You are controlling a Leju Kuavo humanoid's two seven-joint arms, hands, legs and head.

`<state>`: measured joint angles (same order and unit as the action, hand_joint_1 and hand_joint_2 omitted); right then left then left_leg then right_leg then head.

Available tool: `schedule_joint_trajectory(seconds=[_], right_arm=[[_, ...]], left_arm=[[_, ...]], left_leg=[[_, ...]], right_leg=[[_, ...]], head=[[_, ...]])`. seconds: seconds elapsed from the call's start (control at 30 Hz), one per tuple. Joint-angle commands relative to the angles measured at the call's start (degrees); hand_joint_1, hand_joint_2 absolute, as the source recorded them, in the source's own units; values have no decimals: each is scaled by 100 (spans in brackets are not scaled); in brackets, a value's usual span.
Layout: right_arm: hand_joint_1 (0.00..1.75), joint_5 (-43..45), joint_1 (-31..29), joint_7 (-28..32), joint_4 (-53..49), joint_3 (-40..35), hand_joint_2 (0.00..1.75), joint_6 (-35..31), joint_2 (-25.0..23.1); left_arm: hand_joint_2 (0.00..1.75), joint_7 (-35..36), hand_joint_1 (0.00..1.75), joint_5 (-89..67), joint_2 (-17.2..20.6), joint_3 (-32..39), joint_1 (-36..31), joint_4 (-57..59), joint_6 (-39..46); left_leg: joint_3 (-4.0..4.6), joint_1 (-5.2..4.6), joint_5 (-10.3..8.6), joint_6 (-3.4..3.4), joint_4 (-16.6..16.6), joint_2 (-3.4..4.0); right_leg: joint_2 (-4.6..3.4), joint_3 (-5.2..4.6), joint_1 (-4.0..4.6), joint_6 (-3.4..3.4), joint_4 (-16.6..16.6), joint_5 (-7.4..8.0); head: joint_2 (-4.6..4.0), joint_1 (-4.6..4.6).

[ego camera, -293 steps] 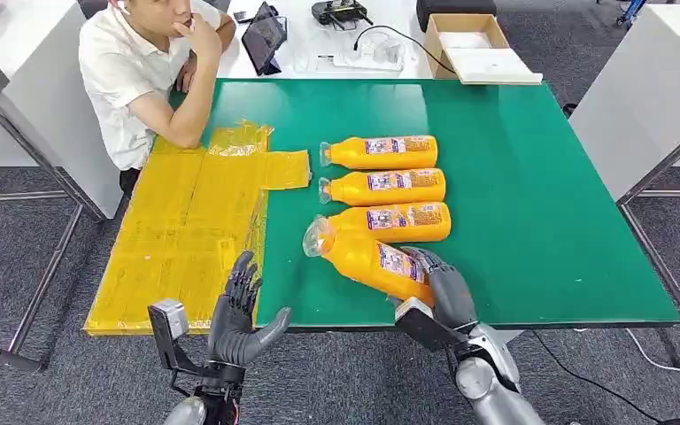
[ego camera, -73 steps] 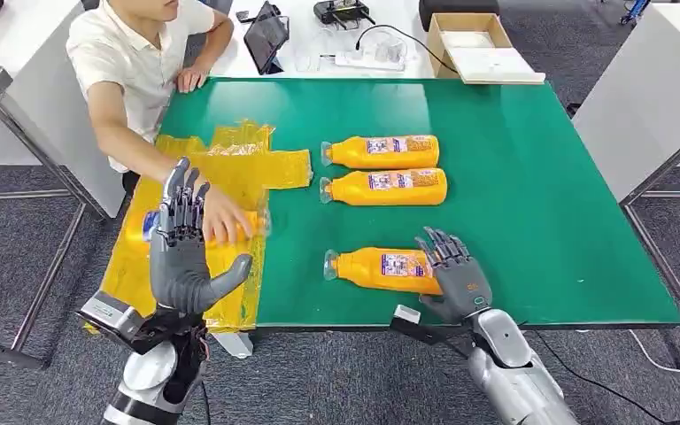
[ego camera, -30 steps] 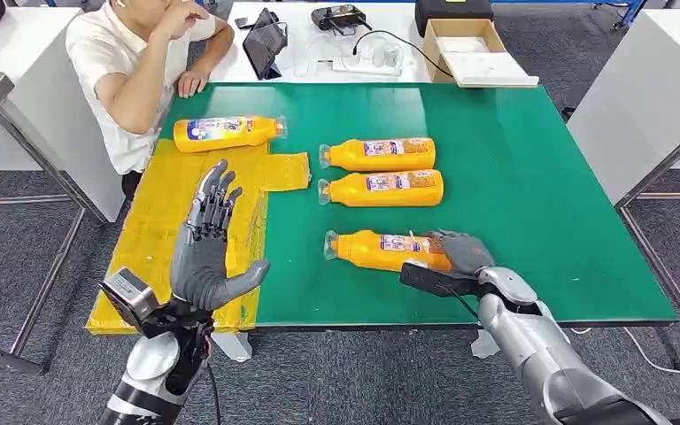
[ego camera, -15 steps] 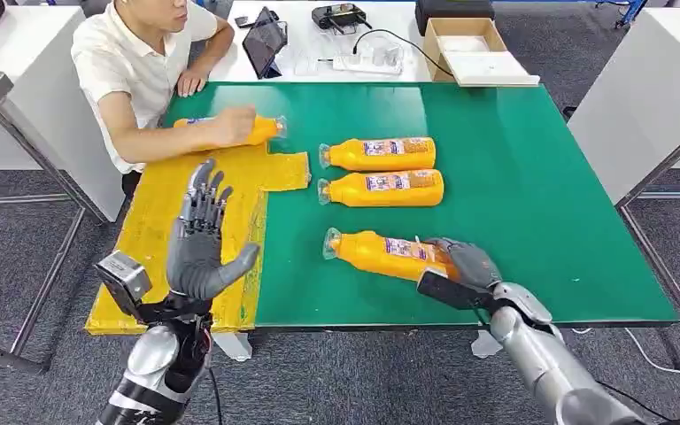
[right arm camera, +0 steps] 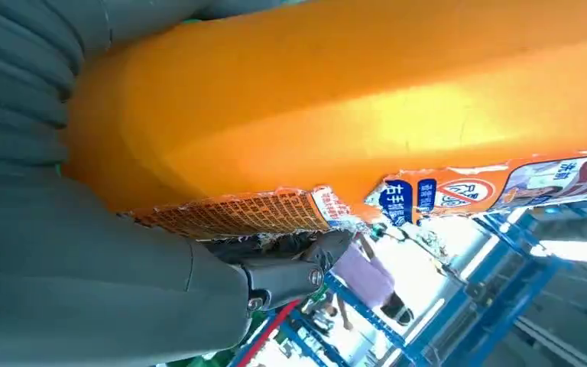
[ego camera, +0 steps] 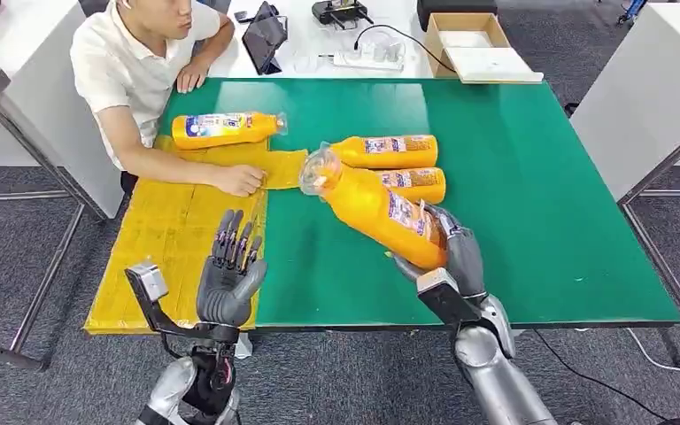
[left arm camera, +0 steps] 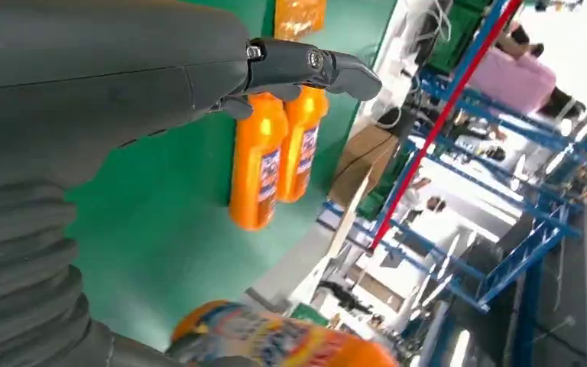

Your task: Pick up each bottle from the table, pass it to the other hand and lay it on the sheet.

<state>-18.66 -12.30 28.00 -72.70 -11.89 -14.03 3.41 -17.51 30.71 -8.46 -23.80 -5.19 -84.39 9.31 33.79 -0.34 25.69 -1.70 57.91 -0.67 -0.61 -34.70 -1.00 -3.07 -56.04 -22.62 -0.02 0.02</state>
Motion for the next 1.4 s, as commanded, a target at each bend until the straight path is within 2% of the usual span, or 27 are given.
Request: schedule_joint_trajectory(seconds=[0.03,0.1,0.17,0.23,0.37,0.43,0.57,0.93,0.97,1.03,1.07,1.1,1.13,1.2,1.33,1.37,1.4], right_arm=[[173,138,-89,69,-69,66,175,63,-300],[175,270,-95,129,-86,8,175,163,-374],[175,481,-147,151,-77,-298,175,663,-381],[164,425,-273,70,151,-749,175,1186,-297],[175,145,-398,286,684,-1530,175,1665,-442],[171,66,-353,329,741,-1763,175,1675,-534],[175,-17,-278,420,699,-2101,175,1682,-599],[169,-26,-409,433,1073,-2301,175,1749,-670],[166,-34,-418,441,1092,-2326,175,1759,-675],[141,-28,-387,482,1098,-2390,175,1793,-671],[56,-9,-371,501,1086,-2396,175,1813,-662],[0,3,-333,526,1060,-2422,175,1846,-629],[0,-237,-289,582,970,-2504,175,1589,-562],[0,-385,-202,725,837,-2618,175,1519,-505],[0,-359,-122,748,708,-2634,175,1568,-474],[0,-361,-55,747,654,-2620,0,1563,-453],[0,-529,45,800,531,-2643,0,1413,-381]], left_arm=[[175,-26,0,-81,208,-362,-106,278,-9],[175,-90,0,-103,217,-414,-40,195,-130],[175,-375,0,-365,268,-540,-19,86,-467],[175,-541,0,-626,275,-593,-57,38,-713],[175,-620,0,-1038,176,-578,-163,98,-948],[175,-588,0,-1035,105,-530,-209,186,-968],[175,-532,0,-1014,41,-500,-339,304,-1007],[175,-450,0,-971,-9,-520,-506,492,-1031],[175,-419,169,-943,-20,-507,-529,527,-1028],[175,-405,175,-953,-28,-433,-613,661,-958],[175,-394,175,-866,-47,-394,-607,666,-1003],[175,-308,175,-647,-37,-336,-602,676,-1194],[175,-235,175,-504,58,-393,-619,673,-1491],[175,-78,175,-1,160,-352,-592,712,-2115],[175,-93,175,39,175,-304,-565,758,-2227],[175,-138,175,-49,185,-267,-558,782,-2209],[175,-161,175,-129,203,-220,-541,803,-2191]], left_leg=[[-15,4,4,11,-5,7],[-19,5,6,12,-4,6],[-21,5,7,12,-6,15],[-20,5,9,12,-4,25],[-21,10,10,12,-3,31],[-20,11,9,13,-5,30],[-21,12,8,13,-5,13],[-9,7,1,8,-6,0],[-17,11,5,13,-5,2],[-23,13,8,16,-4,7],[-10,9,2,11,-5,4],[-25,13,6,16,-8,4],[-15,10,3,12,-6,-1],[-16,10,4,12,-5,-1],[-8,9,3,8,-4,4],[-18,11,6,11,-6,3],[-7,8,2,7,-5,1]], right_leg=[[0,12,5,12,2,-4],[3,16,7,14,1,-7],[-6,14,7,13,2,-5],[-16,11,7,13,-1,-4],[-21,14,10,14,0,-2],[-20,15,12,14,4,0],[-7,17,12,15,2,-5],[7,7,6,10,2,-4],[7,17,11,15,3,-7],[4,21,13,18,2,-9],[5,8,9,12,3,-3],[8,22,14,18,6,-8],[10,13,10,13,4,-6],[10,14,11,13,3,-7],[5,4,9,9,2,-5],[9,14,11,12,3,-9],[9,2,8,8,2,-5]], head=[[0,0],[2,0],[2,0],[0,0],[2,-2],[2,0],[2,0],[2,0],[0,2],[0,0],[2,0],[0,0],[2,0],[0,2],[2,0],[2,-2],[2,0]])
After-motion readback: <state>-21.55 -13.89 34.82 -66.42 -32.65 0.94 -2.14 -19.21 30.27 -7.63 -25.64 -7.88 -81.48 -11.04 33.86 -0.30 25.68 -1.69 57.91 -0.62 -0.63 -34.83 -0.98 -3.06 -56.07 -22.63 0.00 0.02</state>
